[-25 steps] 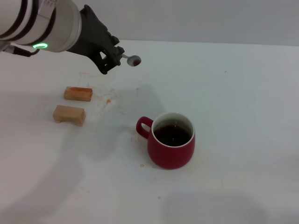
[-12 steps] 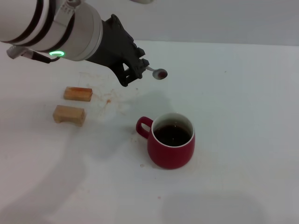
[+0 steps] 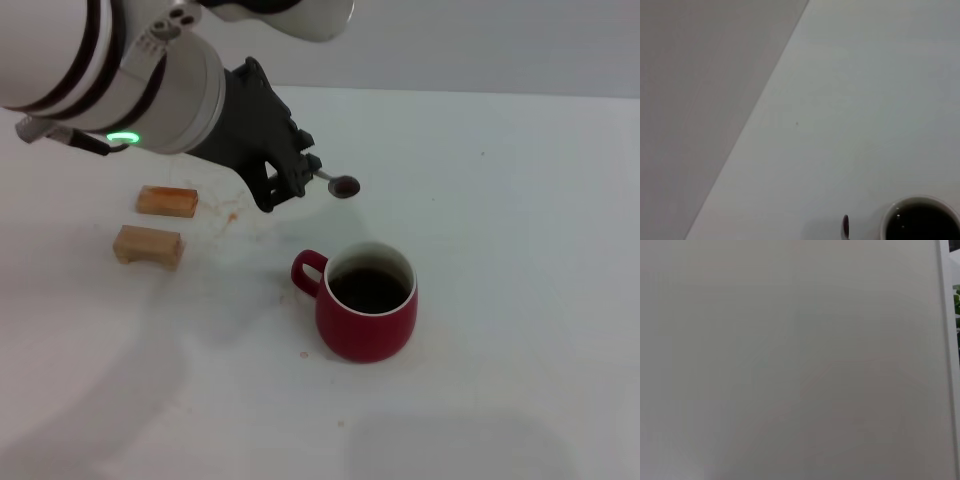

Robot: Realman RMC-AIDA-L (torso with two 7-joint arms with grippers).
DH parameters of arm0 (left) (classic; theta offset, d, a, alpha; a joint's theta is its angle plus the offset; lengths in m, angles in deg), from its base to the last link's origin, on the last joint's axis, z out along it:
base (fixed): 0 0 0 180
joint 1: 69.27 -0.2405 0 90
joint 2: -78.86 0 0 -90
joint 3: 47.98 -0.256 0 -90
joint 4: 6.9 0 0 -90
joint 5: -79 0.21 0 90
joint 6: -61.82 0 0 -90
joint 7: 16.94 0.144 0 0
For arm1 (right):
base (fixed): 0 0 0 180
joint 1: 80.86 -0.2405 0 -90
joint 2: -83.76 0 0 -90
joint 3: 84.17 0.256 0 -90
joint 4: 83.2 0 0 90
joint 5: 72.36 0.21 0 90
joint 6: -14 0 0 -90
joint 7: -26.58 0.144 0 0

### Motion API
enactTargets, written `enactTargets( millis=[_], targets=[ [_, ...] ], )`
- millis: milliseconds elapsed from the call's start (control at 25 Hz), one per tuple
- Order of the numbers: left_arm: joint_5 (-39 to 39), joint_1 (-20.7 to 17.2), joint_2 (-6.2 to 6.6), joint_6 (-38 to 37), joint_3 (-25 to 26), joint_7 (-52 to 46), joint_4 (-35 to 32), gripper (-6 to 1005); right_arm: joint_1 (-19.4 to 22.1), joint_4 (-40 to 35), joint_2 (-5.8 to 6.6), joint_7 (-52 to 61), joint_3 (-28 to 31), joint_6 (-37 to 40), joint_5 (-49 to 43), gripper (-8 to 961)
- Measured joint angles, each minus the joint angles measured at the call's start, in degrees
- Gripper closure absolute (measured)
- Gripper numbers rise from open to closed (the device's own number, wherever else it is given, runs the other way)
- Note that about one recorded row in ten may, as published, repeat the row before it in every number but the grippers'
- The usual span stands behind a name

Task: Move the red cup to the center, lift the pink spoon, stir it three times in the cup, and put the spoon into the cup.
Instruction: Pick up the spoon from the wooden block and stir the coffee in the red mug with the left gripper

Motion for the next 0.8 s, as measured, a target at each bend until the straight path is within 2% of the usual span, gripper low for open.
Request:
enactTargets(
  millis=[400, 800],
  targets=[
    [-3.93, -0.43, 0.00, 1.51, -0.11, 0.00, 0.37, 869, -0.36, -0.47, -0.01, -0.02, 0.65, -2.45, 0.10, 954],
    [-4.19, -0.52, 0.12, 2.15, -0.46, 0.27, 0.33, 870, -0.52, -0.69, -0.01, -0.07, 0.26, -2.91, 0.16, 954]
  ],
)
